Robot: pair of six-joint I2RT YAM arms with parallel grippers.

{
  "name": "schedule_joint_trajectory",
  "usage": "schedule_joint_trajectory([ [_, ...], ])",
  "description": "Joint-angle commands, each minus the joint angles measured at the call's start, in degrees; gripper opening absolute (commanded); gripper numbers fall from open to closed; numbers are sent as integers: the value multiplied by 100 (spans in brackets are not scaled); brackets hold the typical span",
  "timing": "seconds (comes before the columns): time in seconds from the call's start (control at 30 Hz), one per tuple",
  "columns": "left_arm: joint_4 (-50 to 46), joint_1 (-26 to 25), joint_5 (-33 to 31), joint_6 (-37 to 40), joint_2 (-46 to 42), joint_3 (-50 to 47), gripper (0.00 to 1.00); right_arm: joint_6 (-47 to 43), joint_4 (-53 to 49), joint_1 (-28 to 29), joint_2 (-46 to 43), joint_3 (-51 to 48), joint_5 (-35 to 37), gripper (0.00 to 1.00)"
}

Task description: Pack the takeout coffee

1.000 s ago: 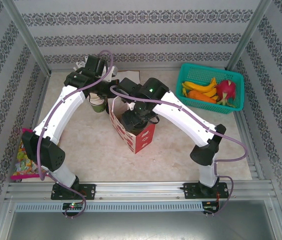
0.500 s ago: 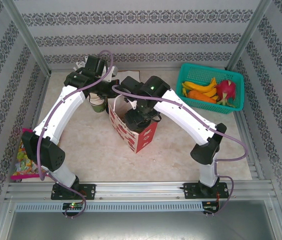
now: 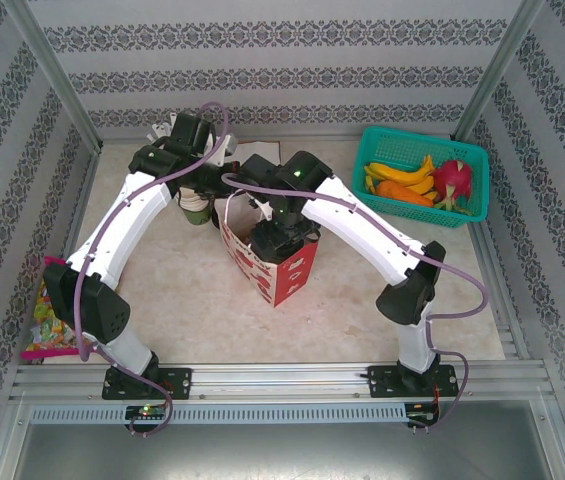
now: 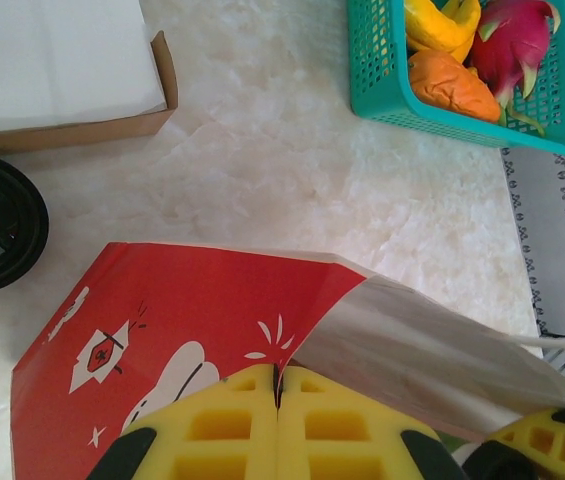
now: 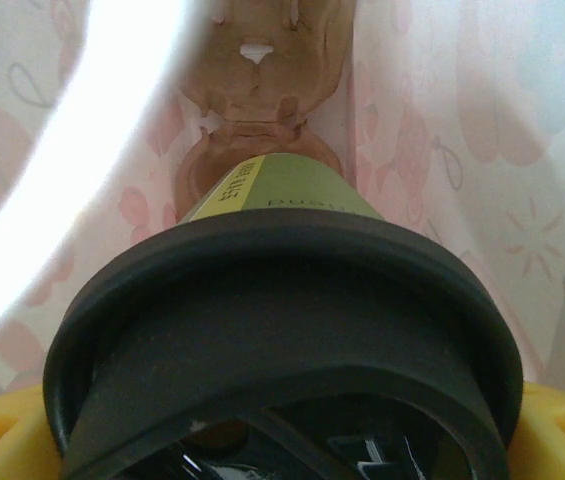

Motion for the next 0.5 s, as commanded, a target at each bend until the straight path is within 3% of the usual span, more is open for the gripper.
schedule_joint_trajectory([
  [0.0, 84, 8, 265, 226, -244, -85, 11, -64, -118, -44, 97, 44, 33, 56],
  [0.27, 791, 274, 901, 637, -1042, -569, 51, -92, 67, -119, -182, -297, 20, 56],
  [0.47, 458, 288, 1347, 1623, -1429, -910, 51, -82, 198, -157, -327, -349, -43, 56],
])
